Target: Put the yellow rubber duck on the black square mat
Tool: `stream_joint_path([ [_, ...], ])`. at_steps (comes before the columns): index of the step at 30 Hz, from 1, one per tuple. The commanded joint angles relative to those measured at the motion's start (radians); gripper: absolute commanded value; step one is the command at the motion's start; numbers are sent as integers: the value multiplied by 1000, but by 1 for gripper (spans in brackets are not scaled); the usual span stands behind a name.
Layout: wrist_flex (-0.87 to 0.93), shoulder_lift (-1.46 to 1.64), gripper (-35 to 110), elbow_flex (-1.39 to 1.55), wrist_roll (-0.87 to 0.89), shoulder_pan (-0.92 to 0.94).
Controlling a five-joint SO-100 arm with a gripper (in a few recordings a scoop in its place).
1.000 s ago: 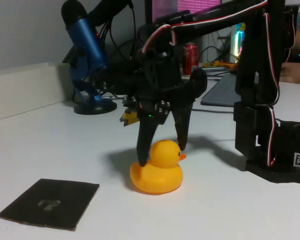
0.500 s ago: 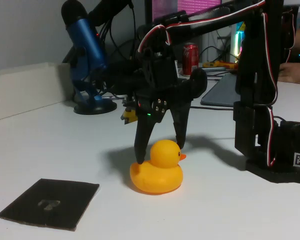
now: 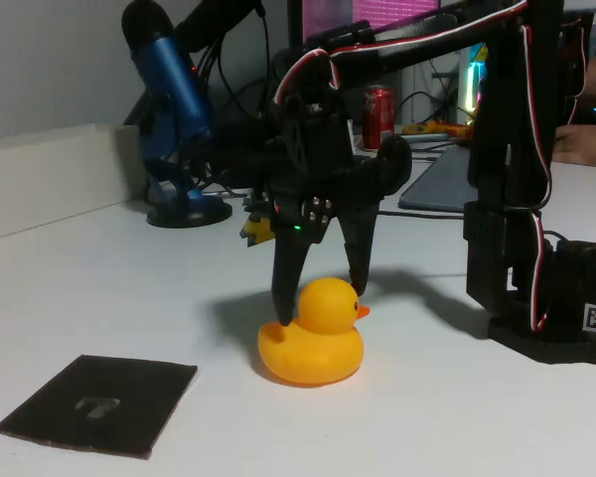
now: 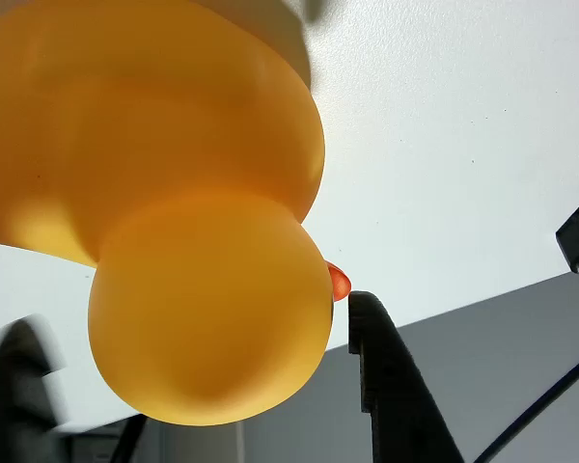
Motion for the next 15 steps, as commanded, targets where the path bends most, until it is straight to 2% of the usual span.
stream_joint_path([
  [1, 9, 25, 26, -37, -11, 11],
  [7, 9, 25, 18, -37, -11, 14],
  [15, -2, 28, 17, -38, -9, 9],
])
